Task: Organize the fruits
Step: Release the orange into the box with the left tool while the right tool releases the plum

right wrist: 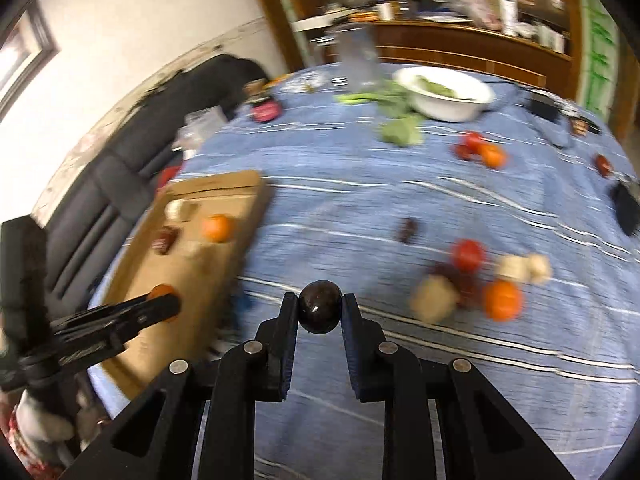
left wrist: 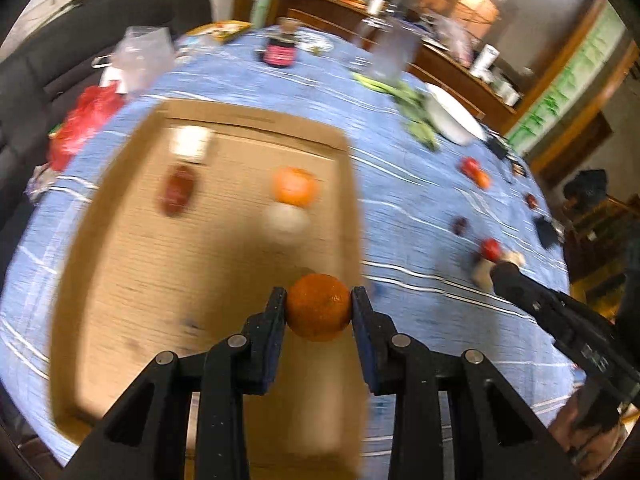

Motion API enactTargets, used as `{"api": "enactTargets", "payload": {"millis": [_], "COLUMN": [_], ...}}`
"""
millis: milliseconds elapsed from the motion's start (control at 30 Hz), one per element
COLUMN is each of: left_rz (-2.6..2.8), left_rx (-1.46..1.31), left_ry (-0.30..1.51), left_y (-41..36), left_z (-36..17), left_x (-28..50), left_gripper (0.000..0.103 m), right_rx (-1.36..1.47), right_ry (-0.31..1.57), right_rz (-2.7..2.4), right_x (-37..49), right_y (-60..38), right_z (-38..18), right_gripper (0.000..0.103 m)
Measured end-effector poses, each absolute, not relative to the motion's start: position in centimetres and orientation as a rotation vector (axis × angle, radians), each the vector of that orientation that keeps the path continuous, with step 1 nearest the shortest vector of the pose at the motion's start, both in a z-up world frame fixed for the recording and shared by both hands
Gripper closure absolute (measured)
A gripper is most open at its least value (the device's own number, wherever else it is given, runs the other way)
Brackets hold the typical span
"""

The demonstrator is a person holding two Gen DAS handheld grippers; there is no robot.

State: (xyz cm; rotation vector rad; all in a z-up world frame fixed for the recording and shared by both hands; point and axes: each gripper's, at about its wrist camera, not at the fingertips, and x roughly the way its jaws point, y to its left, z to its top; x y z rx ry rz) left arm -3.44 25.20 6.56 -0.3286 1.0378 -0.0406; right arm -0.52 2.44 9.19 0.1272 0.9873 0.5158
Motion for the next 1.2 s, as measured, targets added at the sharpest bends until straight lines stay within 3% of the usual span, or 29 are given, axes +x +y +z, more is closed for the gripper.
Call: {"api": "enactTargets", "payload": {"millis": [400, 900, 1033, 1200], "left_rz": [0.065, 0.038, 0.055, 0.077], "left_rx": [-0.272, -0.317, -0.350, -0.387], "left_ry": [1.136, 1.138, 1.102, 1.027], "left_y": [33.4, 34.7, 35.1, 34.8], "left_z": [3.7, 3.4, 4.9, 7.7], "left_x": [-1.3, 0.0, -0.4, -0.9], "left_gripper": [0.071, 0.070, 0.062, 0.053], "right_rx": [0.052, -0.013, -0.016, 0.005], "right_ry": [1.051, 1.112, 1.098, 1.042], "right_rz": [0.653, 0.600, 0.616, 0.615], "right_x": [-0.6, 0.8, 0.7, -0.1], "right_y": [15.5, 18.3, 18.4, 16.7], "right_z": [6.5, 3.3, 3.8, 5.7], "right_gripper": [0.079, 0.079, 0.076, 0.064]}}
